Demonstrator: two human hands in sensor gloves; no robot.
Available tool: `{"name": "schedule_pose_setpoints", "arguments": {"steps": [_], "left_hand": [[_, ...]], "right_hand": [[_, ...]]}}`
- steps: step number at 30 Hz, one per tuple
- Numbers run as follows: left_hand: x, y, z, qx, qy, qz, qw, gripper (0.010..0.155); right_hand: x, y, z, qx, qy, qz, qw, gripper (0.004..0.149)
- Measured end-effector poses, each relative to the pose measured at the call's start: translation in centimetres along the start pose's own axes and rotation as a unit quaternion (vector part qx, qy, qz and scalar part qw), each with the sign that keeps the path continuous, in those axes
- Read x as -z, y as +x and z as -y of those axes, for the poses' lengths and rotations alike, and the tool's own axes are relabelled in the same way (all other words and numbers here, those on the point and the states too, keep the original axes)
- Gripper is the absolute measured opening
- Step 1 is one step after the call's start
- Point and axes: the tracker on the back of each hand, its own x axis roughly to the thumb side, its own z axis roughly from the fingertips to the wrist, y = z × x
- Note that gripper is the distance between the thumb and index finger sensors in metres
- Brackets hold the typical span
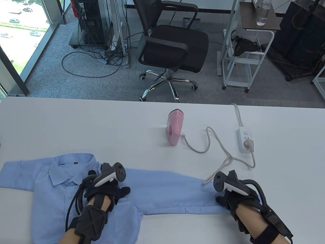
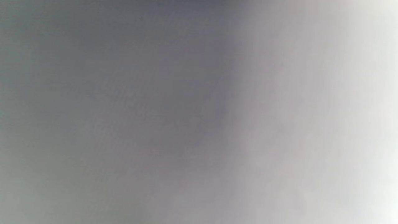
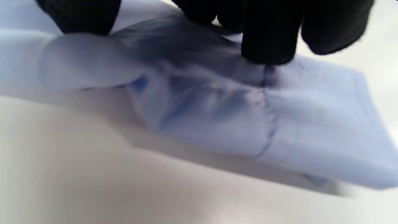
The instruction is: Iron long-sleeve shirt with electric iron on table
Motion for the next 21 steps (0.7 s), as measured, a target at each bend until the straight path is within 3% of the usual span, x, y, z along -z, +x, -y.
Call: {"name": "schedule_pose_setpoints", "arguments": {"steps": [2,5,7,9,11,16,19,21], "left_hand": [[-0.4,0.3,-0.6,-0.003,-0.003,-0.001,1.000,0.107],[-1.3,0.6,-1.5,-0.035,0.031,0.026,0.999,0.104],[-1.4,0.7,-1.5,-0.022,0.014,0.037,0.999,0.105],[-1.1,0.1,-0.6,0.008,-0.033,0.018,0.999,0.109],[-0.5,-0.8,0.7,0.018,-0.074,0.014,0.997,0.112],[-0.7,-2.1,0.8,-0.001,-0.011,0.070,0.998,0.110],[-3.7,-0.7,0.0,-0.066,0.062,0.130,0.987,0.110],[-5.8,1.3,0.5,-0.074,0.065,0.172,0.980,0.110]], "right_hand": [[-0.7,-1.2,0.5,0.036,-0.016,-0.005,0.999,0.081],[-1.6,-2.7,1.1,0.073,-0.080,-0.040,0.993,0.079],[-1.3,-2.9,0.1,0.073,-0.039,-0.048,0.995,0.081],[-0.5,-2.8,-2.0,0.070,0.030,-0.037,0.996,0.088],[-0.3,-3.0,-2.7,0.031,0.004,-0.064,0.997,0.096],[1.4,-5.5,-2.3,0.094,-0.012,-0.076,0.993,0.098],[1.5,-5.8,-1.6,0.075,-0.046,-0.098,0.991,0.087],[0.6,-5.1,-1.0,0.050,-0.082,-0.105,0.990,0.083]]}}
